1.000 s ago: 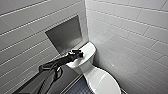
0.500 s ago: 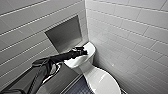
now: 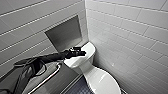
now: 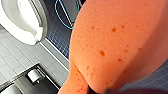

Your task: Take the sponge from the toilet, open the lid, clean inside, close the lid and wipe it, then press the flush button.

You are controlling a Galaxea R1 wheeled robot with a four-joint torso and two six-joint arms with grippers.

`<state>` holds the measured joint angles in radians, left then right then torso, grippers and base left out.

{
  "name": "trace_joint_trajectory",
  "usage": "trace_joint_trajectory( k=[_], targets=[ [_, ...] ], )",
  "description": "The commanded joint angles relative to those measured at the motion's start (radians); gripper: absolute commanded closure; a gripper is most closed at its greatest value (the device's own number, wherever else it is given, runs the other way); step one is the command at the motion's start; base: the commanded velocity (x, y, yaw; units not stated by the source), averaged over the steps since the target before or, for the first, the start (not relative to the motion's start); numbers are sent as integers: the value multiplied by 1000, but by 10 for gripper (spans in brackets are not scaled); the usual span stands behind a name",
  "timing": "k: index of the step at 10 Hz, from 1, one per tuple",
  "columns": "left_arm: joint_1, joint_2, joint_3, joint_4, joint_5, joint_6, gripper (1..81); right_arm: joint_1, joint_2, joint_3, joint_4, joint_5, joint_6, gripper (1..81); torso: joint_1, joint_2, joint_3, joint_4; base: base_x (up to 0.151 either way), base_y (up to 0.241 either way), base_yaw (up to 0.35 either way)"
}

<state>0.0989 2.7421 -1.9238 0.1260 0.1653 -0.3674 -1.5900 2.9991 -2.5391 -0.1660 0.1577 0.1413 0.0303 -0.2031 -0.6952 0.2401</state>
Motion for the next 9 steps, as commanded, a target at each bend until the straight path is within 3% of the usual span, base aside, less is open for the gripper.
trace_joint_trajectory(
  k=[1,7,9],
  targets=[
    [-89,-270,333,1,99,2,811,-8,-7,-7,-10,-76,0,811,0,0,0,0,0,0,0],
    [225,-510,604,15,102,16,811,106,-32,-33,-7,-78,6,811,0,0,0,0,0,0,0],
    [397,-550,625,98,92,15,811,115,-32,-33,-9,-76,8,811,0,0,0,0,0,0,0]
  ],
)
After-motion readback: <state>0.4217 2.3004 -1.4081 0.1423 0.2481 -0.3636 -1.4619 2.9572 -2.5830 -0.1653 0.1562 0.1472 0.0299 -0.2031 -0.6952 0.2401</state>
